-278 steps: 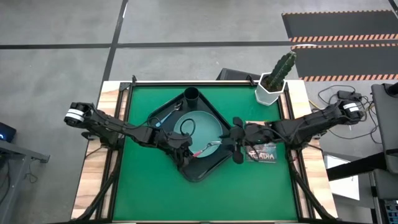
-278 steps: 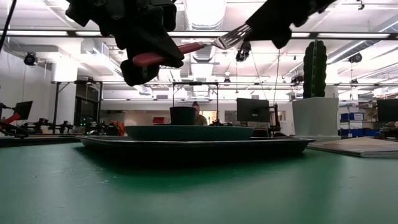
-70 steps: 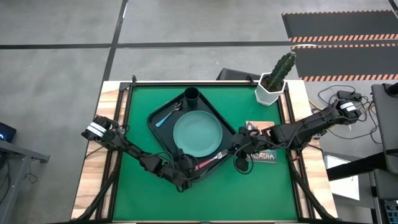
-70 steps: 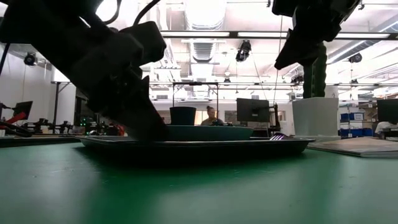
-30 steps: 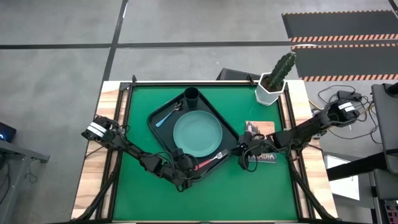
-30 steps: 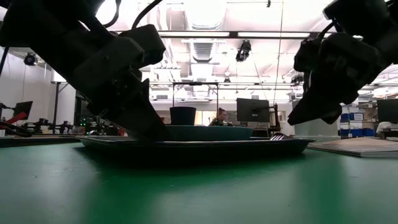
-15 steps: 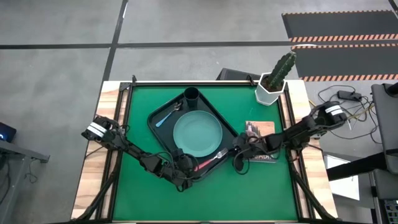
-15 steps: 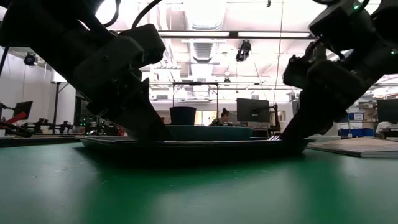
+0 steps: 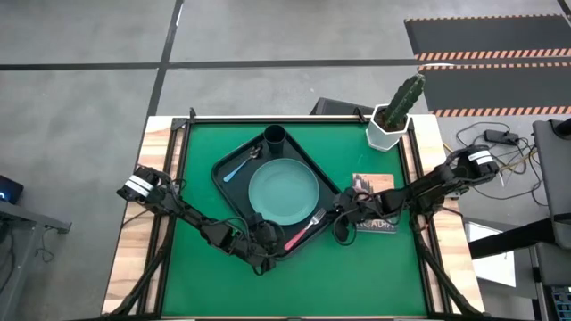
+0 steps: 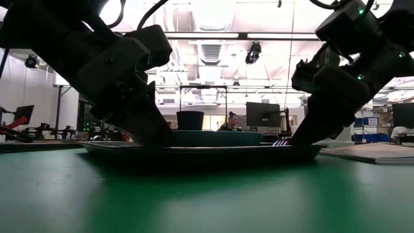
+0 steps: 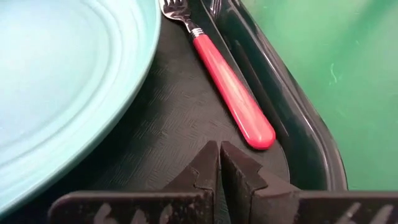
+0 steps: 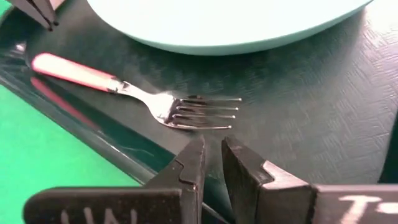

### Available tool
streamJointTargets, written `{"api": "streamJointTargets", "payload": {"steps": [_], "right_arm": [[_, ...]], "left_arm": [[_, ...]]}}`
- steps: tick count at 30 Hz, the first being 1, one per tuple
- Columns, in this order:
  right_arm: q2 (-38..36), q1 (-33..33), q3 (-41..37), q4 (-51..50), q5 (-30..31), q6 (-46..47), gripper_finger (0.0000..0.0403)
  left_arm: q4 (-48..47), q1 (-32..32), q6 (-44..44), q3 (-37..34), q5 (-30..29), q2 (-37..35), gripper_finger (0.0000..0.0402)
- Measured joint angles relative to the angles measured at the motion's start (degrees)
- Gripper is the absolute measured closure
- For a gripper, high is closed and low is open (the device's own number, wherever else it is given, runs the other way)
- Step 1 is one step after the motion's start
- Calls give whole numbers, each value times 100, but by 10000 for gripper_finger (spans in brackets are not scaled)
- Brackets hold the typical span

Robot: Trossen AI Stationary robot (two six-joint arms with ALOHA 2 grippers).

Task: Pick and place plate/cup/fork/spoon on tray
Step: Put the pink fork on the black serving tray to the right of the blue plate

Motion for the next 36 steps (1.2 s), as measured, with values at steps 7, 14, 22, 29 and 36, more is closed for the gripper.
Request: {"api": "streamJointTargets", "payload": {"steps": [7, 14, 22, 29, 36], "right_arm": [[-171, 27, 3, 3, -130, 67, 360], [-232, 121, 173, -24, -138, 17, 360], [-221, 129, 194, -128, -137, 0, 360], [-219, 129, 195, -211, -134, 15, 360], [-219, 129, 193, -216, -102, 16, 360]], "left_arm": [[594, -13, 182, 19, 80, 0, 402], [861, -44, 336, -17, 129, 32, 402], [1447, -81, 291, 69, 168, 577, 402], [1486, -79, 97, 64, 142, 671, 402], [1451, -79, 27, 55, 142, 645, 402]]}}
